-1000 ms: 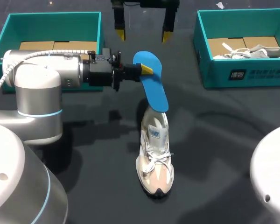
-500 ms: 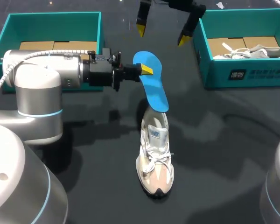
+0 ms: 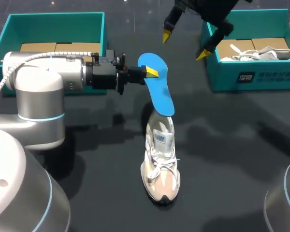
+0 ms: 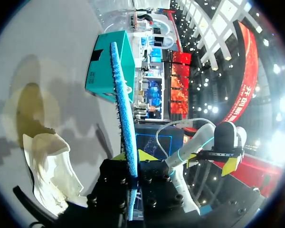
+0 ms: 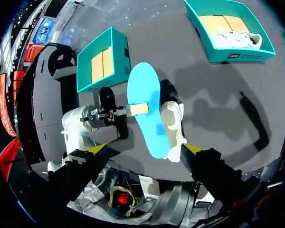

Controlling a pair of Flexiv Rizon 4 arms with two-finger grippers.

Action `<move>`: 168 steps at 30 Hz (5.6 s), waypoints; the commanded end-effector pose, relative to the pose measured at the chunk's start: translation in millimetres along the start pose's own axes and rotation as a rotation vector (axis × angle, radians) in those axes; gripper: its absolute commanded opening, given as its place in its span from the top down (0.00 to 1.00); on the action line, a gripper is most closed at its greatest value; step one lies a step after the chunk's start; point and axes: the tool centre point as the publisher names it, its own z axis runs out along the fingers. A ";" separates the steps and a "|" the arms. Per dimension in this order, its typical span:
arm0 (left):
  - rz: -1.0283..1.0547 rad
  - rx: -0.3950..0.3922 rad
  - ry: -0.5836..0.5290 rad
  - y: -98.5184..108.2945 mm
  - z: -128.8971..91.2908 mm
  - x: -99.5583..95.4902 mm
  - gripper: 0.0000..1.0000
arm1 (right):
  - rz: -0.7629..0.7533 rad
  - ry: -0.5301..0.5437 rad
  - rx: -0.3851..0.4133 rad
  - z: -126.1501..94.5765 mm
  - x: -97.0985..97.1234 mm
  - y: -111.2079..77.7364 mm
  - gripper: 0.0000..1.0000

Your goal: Take the shoe out of the shoebox, open the shoe tongue, remove and reinsert the insole, then place the shoe into the shoebox

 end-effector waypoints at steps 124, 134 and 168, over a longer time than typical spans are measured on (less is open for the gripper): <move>2.371 0.140 0.198 -31.6 -35.8 49.6 1.00 | -0.071 0.871 -0.013 62.4 -58.5 24.8 0.00; 2.630 0.196 0.202 -38.7 -35.6 49.6 1.00 | -0.071 0.871 -0.013 62.4 -58.5 24.8 0.00; 3.097 0.192 0.173 -23.6 -37.7 74.1 1.00 | -0.071 0.871 -0.013 62.4 -58.5 24.8 0.00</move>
